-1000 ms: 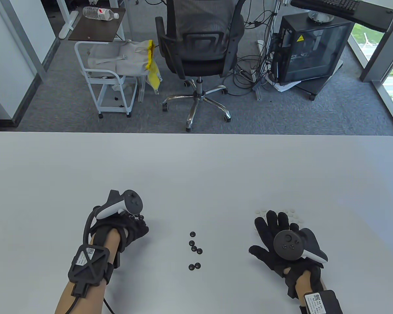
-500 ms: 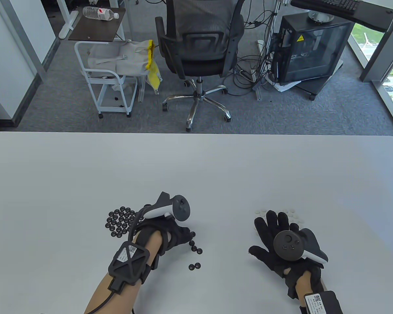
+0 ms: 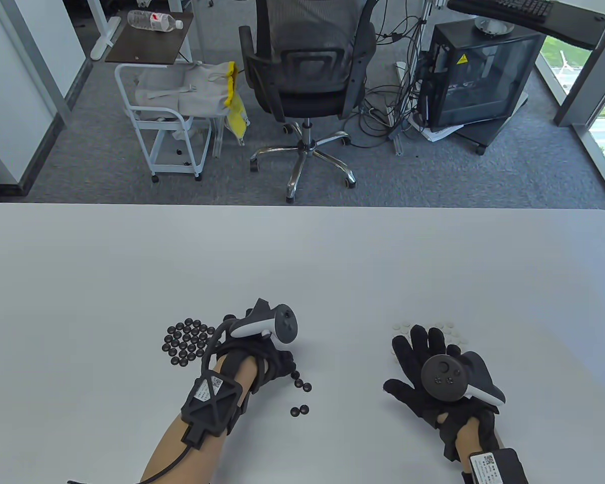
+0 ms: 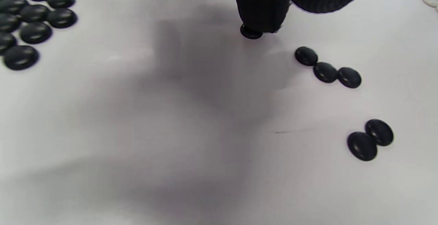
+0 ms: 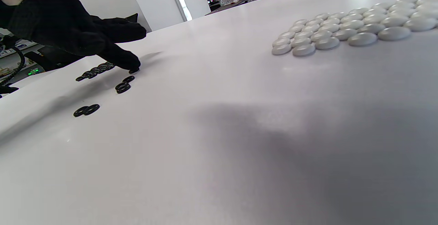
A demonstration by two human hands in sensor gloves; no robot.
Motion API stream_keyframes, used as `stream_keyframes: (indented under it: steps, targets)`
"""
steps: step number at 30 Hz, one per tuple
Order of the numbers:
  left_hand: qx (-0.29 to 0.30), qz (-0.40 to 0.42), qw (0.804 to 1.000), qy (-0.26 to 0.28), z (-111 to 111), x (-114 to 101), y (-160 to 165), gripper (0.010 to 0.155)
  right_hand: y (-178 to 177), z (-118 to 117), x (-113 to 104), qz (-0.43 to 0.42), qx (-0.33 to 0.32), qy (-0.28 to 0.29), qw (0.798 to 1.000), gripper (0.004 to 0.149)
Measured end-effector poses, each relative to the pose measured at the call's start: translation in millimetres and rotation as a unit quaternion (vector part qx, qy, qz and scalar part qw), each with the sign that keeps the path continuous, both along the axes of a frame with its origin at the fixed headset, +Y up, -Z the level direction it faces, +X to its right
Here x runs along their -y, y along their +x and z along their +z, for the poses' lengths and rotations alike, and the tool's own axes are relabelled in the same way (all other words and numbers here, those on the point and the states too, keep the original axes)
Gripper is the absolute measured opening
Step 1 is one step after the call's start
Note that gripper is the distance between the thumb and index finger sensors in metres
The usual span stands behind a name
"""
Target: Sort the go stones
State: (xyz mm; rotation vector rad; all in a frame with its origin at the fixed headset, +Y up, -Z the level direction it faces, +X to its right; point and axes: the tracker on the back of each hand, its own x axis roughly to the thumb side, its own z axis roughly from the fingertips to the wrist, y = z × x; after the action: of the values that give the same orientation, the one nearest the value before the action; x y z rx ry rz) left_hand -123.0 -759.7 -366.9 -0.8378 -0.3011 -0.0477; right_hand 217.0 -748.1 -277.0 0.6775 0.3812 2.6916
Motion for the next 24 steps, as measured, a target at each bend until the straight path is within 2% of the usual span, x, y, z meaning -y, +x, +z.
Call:
stream_keyframes:
  steps: [10,24]
  targets:
    - [-0.079,-0.025,0.997,-0.002,-2.1,-2.6,-66.9,0.062,0.2,-0.5,0.9,0.004,0.001,-0.004,1.0,0.085]
    - [-0.121,-0.043,0.992,0.002,-4.3,-5.6,-95.2,0.063,0.3,-0.5,0.2,0.003,0.004,-0.011,1.0,0.085]
